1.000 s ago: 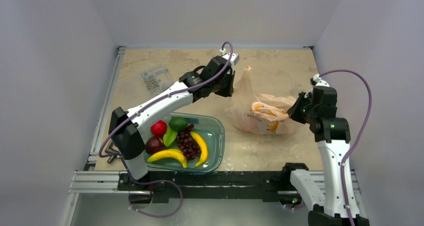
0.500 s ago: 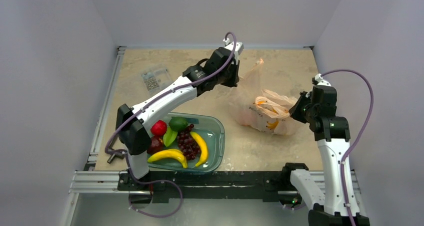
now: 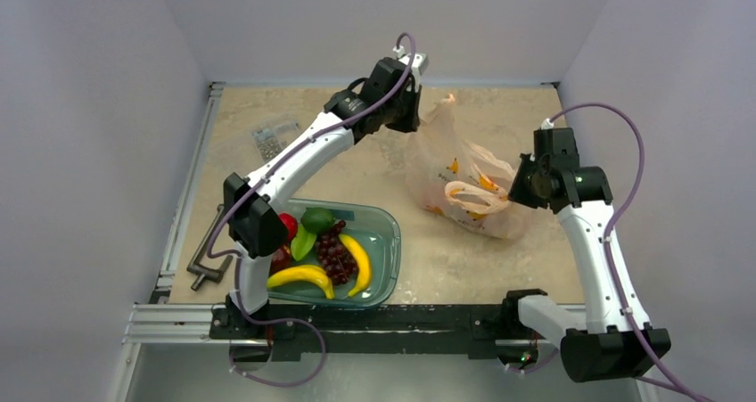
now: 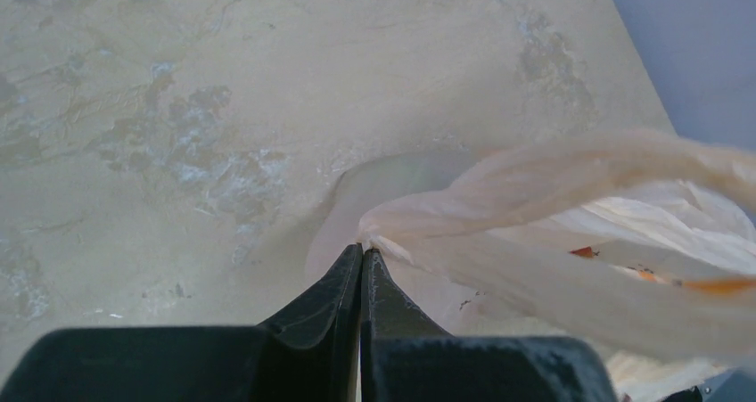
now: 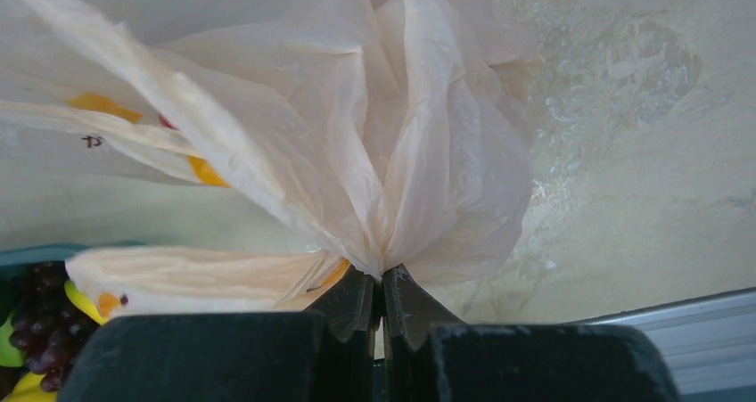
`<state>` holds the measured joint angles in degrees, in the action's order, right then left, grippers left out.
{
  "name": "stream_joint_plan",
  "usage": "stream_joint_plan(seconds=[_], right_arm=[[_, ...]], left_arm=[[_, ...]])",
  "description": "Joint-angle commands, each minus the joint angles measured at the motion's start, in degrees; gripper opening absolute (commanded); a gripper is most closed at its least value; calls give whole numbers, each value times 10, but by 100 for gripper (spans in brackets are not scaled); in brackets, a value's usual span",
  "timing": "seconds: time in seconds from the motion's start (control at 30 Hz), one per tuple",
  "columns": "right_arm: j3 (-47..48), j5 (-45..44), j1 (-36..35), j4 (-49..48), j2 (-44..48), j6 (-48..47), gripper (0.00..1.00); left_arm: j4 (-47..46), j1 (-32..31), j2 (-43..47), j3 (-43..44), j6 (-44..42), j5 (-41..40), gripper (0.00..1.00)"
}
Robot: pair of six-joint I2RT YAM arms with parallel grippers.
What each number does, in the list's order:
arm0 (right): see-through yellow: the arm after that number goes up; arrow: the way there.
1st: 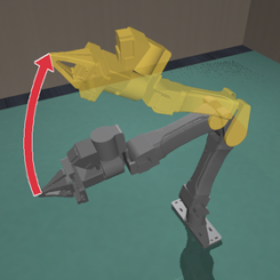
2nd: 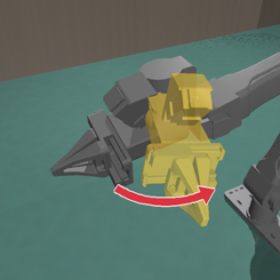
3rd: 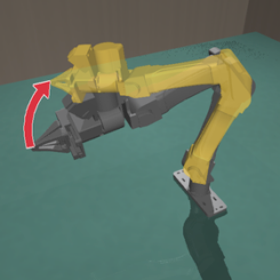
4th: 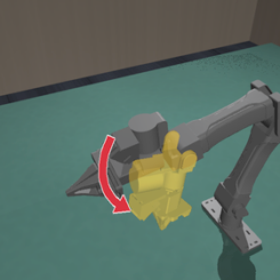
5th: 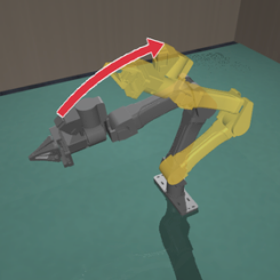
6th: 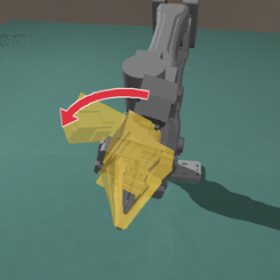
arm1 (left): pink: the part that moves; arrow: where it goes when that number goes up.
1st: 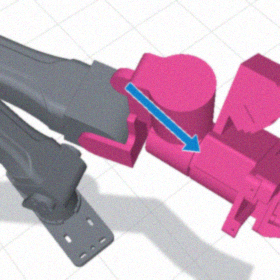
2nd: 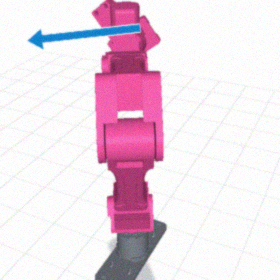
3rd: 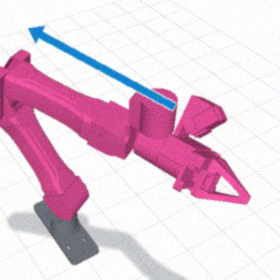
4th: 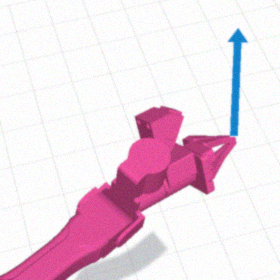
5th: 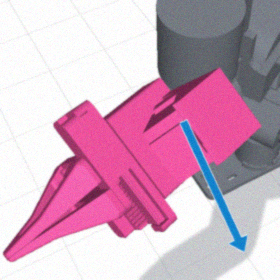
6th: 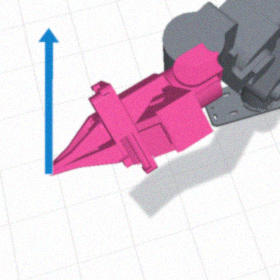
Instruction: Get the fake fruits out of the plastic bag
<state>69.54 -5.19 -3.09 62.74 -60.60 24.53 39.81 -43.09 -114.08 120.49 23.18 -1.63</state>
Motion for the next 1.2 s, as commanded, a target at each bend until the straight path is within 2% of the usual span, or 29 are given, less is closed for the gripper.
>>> stream_joint_plan(seconds=[0.0, 0.1, 0.17, 0.33, 0.43, 0.63, 0.8, 1.0, 1.17], right_arm=[[-17, -67, -19, 10, 10, 14, 0], [-22, -65, -22, 4, 25, 12, 0], [-24, -65, -23, 4, 41, 6, 0], [-48, -102, -23, -13, 113, 10, 0], [-66, -84, -28, -32, 141, 1, 0], [-65, -141, -97, -27, 134, 22, 0], [-61, -97, -98, -29, 101, 9, 0], [-66, -85, -98, -37, 86, 8, 0], [-54, -89, -98, -27, 70, 7, 0]], left_arm=[[-10, 25, -1, -17, 2, 20, 0], [-20, 30, 9, -39, 12, 67, 0], [-61, 29, 35, -86, 13, 86, 0], [-138, 26, 89, -204, 39, 108, 0], [-168, 22, 112, -253, 49, 107, 0], [-158, 21, 119, -240, 49, 108, 0], [-111, 23, 83, -174, 31, 126, 0], [-129, 23, 92, -176, 22, 103, 0], [-101, 23, 67, -142, 20, 84, 0]])
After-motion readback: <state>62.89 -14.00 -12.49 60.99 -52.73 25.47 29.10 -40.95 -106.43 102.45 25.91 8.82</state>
